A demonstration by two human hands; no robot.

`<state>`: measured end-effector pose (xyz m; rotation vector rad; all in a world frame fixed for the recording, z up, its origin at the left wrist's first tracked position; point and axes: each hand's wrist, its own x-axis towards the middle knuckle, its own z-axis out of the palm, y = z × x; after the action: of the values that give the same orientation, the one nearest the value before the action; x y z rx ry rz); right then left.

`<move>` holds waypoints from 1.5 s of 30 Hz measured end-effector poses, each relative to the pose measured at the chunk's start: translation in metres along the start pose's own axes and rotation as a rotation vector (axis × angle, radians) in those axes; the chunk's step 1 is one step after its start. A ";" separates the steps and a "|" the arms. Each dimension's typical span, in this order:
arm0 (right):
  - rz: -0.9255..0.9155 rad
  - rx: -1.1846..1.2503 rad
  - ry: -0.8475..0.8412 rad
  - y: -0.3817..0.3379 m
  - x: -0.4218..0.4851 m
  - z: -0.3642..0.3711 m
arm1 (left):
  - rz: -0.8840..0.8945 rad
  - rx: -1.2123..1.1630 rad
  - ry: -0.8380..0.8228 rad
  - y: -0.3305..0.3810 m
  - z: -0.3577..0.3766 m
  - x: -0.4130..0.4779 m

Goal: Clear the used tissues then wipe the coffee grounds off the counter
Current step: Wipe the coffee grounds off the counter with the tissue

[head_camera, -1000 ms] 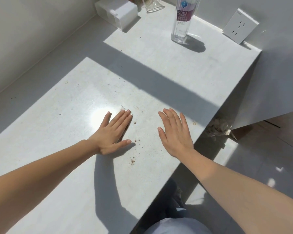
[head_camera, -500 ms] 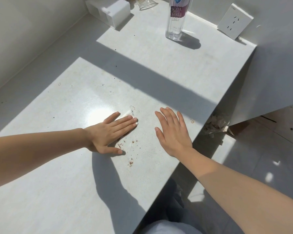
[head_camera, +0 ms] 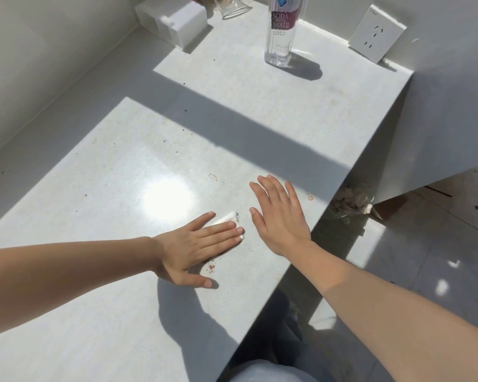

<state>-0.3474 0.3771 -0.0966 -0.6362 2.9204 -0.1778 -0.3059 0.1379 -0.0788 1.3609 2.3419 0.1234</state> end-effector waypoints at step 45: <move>-0.071 0.006 0.119 0.003 -0.001 0.008 | -1.345 -0.445 0.268 0.249 0.103 -0.087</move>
<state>-0.3466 0.3795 -0.1045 -0.7542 3.0106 -0.2399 -0.0260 0.1786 -0.0740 -0.5639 2.6871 0.3784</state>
